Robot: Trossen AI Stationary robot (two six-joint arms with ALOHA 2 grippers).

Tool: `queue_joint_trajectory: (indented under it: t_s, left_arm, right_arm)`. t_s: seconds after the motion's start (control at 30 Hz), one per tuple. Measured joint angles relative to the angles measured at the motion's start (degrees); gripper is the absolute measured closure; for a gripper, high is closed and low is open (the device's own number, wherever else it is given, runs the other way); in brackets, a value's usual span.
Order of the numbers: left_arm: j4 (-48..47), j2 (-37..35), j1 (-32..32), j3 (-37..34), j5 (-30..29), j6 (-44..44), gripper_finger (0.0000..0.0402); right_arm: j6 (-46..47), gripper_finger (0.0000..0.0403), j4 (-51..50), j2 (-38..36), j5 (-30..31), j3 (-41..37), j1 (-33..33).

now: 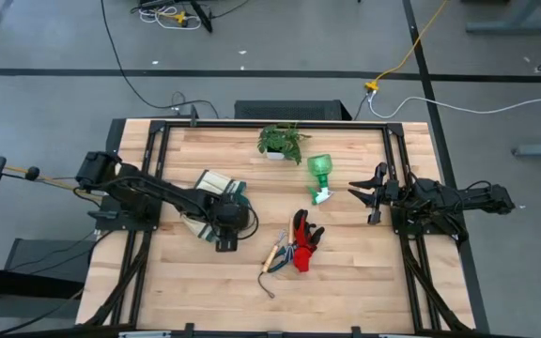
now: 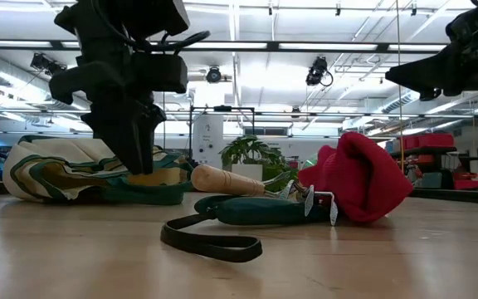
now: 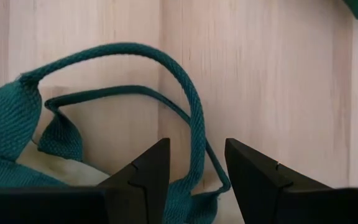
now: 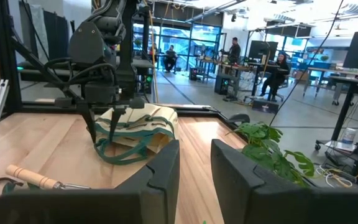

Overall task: Pick & Place Garden tools in Gardening bag
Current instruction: Prepare the white gardening bag

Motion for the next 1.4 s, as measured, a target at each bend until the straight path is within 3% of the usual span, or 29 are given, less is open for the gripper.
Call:
queue_joint_trajectory:
  t_s: [1.03,1.4]
  left_arm:
    - [2.4,5.3,0.1,0.0,0.4,-1.1,0.0243]
    - [2.5,5.2,0.1,0.0,0.3,-1.0,0.0301]
  right_arm:
    - [0.0,0.0309,0.0,0.0,0.0,0.0,0.0]
    - [0.0,0.0309,0.0,0.0,0.0,0.0,0.0]
